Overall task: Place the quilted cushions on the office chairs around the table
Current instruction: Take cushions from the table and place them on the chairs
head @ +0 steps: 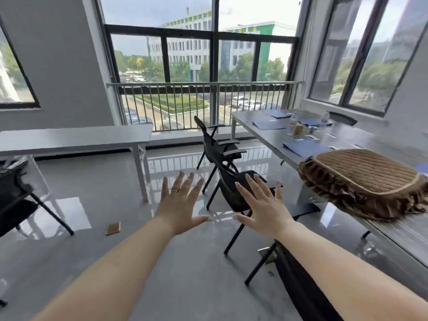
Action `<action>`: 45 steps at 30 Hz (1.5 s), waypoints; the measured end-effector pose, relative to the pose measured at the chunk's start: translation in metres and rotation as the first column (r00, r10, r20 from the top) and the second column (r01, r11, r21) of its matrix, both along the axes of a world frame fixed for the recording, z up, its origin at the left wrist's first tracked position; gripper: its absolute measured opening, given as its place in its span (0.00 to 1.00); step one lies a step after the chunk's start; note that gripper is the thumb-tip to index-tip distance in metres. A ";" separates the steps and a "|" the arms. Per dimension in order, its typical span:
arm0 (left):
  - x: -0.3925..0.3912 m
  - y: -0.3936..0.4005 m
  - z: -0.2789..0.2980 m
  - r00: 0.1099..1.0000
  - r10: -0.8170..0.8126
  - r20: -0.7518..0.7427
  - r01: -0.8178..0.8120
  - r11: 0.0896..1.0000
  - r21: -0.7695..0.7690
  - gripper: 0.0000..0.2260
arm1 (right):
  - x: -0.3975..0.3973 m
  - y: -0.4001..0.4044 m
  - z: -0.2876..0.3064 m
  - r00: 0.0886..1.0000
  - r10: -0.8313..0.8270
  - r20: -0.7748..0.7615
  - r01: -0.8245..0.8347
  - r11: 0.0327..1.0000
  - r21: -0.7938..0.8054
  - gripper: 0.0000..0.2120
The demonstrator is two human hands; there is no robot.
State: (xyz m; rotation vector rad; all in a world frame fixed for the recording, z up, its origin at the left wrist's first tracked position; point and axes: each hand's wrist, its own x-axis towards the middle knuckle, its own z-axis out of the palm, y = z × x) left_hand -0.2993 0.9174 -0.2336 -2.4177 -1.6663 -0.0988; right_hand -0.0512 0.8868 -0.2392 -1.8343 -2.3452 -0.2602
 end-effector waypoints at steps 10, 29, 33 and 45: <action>0.067 0.249 -0.012 0.997 -0.070 -0.040 0.068 0.996 -0.060 0.47 | 0.065 0.231 -0.027 0.981 -0.190 -0.049 0.188 0.981 -0.043 0.43; 0.287 0.633 -0.018 0.850 -0.525 0.052 0.527 0.844 -0.101 0.47 | 0.228 0.471 -0.045 0.600 -0.782 -0.171 0.773 0.621 -0.127 0.41; 0.354 0.667 -0.016 0.747 -0.664 0.031 0.663 0.740 -0.112 0.48 | 0.253 0.466 -0.043 0.409 -0.885 -0.222 0.884 0.444 -0.143 0.40; 0.546 0.650 -0.037 0.569 -0.799 0.195 0.816 0.518 -0.257 0.48 | 0.367 0.417 -0.056 -0.067 -0.954 -0.291 0.965 0.012 -0.262 0.40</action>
